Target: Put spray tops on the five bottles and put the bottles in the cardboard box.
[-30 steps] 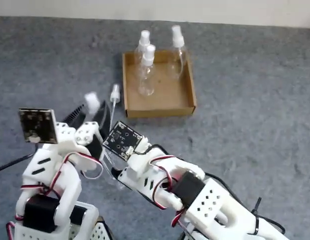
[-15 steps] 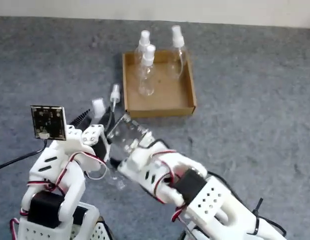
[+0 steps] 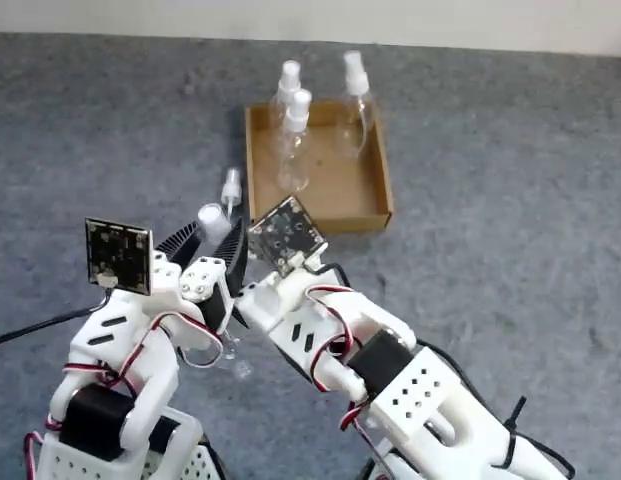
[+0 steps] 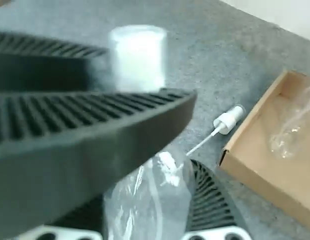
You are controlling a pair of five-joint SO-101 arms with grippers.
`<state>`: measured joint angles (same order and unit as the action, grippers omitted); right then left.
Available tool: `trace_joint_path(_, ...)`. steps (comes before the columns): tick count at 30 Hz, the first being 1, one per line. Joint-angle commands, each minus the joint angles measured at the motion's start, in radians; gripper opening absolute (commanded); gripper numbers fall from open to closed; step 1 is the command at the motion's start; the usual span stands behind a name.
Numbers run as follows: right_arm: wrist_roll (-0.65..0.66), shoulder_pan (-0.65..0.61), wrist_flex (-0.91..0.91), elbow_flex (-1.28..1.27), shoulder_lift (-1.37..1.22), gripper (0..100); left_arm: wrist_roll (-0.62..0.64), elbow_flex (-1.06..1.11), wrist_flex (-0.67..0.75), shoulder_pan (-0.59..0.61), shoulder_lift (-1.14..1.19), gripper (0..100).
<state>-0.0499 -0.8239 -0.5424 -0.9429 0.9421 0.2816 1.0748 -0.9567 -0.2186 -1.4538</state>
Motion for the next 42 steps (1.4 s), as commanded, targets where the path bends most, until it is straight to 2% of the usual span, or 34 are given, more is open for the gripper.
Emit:
trace_joint_path(1, -0.038, 0.077, 0.07, 0.035, 0.044, 0.4, -0.017, 0.01, -0.015, -0.01, 0.008, 0)
trace_joint_path(3, -0.035, 0.077, 0.068, 0.035, 0.044, 0.4, -0.018, 0.01, -0.014, -0.008, 0.008, 2)
trace_joint_path(8, -0.035, 0.081, 0.068, 0.031, 0.042, 0.4, -0.02, -0.024, -0.02, -0.007, 0.007, 14)
trace_joint_path(15, -0.034, 0.09, 0.073, -0.001, 0.042, 0.4, -0.02, -0.077, -0.02, 0.128, 0.007, 15)
trace_joint_path(25, -0.034, 0.312, 0.073, 0.012, 0.033, 0.4, -0.018, -0.09, -0.02, 0.216, 0.007, 15)
trace_joint_path(30, 0.032, 0.332, 0.068, 0.148, -0.001, 0.4, -0.064, -0.012, -0.012, 0.206, 0.008, 15)
trace_joint_path(35, 0.023, 0.328, 0.007, 0.384, -0.197, 0.4, -0.172, 0.062, 0.037, 0.044, 0.008, 15)
trace_joint_path(38, -0.037, 0.328, -0.056, 0.539, -0.34, 0.4, -0.227, 0.068, 0.032, -0.033, 0.008, 15)
trace_joint_path(42, -0.051, 0.268, -0.15, 0.696, -0.478, 0.4, -0.224, 0.061, 0.037, -0.036, 0.01, 24)
